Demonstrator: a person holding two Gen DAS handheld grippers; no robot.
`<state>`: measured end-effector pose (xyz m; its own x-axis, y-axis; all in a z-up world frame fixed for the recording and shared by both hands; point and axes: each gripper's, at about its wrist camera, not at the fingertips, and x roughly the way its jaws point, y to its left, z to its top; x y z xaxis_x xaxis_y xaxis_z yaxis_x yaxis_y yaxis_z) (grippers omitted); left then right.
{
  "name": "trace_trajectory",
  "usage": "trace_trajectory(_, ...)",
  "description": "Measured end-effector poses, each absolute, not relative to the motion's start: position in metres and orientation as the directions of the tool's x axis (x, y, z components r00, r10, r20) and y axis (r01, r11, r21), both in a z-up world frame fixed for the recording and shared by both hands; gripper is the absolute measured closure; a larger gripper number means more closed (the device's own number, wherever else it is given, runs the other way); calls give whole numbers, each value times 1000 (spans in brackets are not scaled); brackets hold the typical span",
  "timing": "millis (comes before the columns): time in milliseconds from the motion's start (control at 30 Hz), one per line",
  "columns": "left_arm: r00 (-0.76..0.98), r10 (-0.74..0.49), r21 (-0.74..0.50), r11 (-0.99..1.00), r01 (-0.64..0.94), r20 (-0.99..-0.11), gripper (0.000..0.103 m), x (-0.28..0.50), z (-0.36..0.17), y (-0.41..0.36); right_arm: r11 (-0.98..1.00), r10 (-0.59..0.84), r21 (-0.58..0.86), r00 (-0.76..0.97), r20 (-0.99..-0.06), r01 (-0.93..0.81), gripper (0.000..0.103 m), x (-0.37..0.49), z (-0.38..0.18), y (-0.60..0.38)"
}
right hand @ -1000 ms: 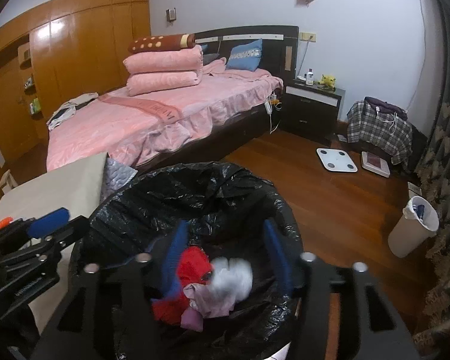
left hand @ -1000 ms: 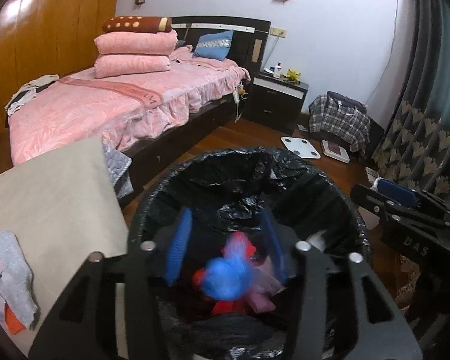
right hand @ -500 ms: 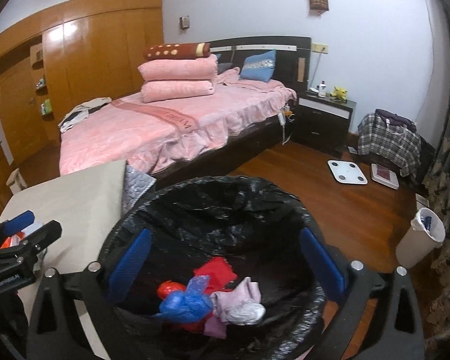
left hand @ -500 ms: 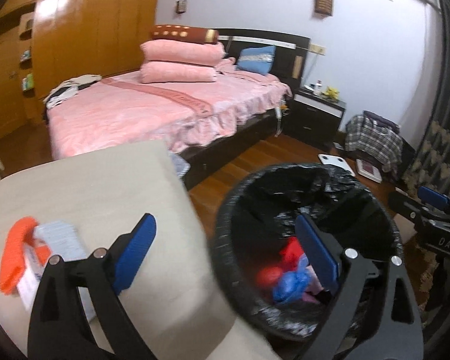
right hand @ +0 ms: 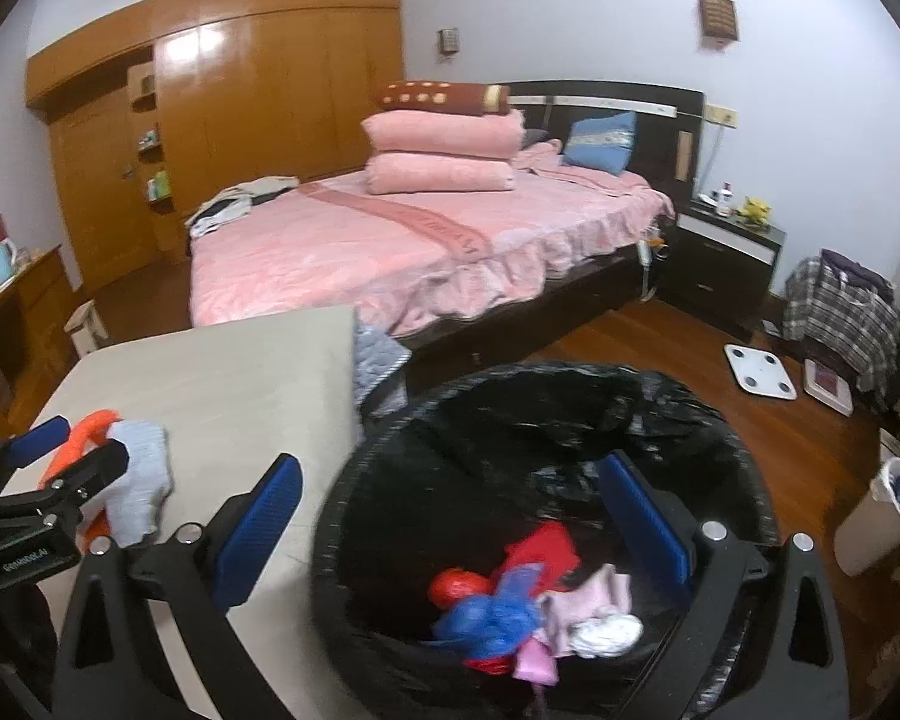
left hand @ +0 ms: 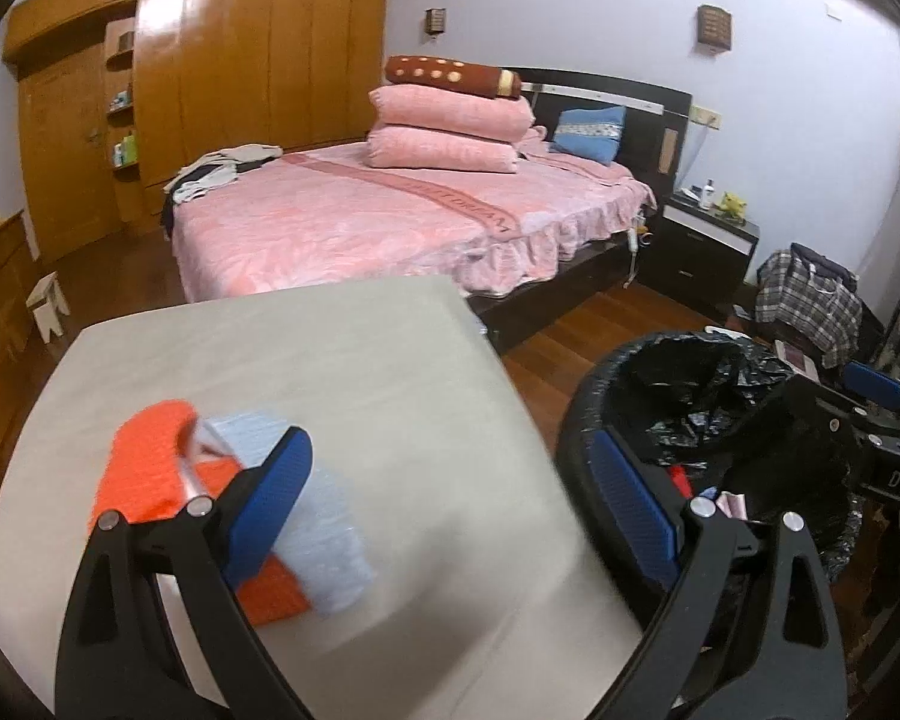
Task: Collect trash
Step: 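Grasp the orange mesh scrubber with the left tool while the right tool grasps the grey sock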
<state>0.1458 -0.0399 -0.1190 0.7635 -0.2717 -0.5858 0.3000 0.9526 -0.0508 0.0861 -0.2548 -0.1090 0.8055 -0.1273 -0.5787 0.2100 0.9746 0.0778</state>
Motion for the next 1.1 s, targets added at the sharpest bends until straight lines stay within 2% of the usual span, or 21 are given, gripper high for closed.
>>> trace_trajectory(300,791,-209,-48,974,223,-575,12,138,-117,8,989,-57,81,825,-562,124,6,103,-106,-206)
trace_trajectory(600,820,-93,-32,995,91,-564,12,141,-122,71,995,19,91,832,-555,38,6,127,-113,-160)
trace_trajectory(833,805,-8,-23,1000,-8,-593,12,158,-135,121,994,75,103,822,-564,-20,6,149,-125,-124)
trace_trajectory(1100,776,3,-41,998,-37,-630,12,180,-155,143,993,106,97,807,-582,-60,8,170,-141,-98)
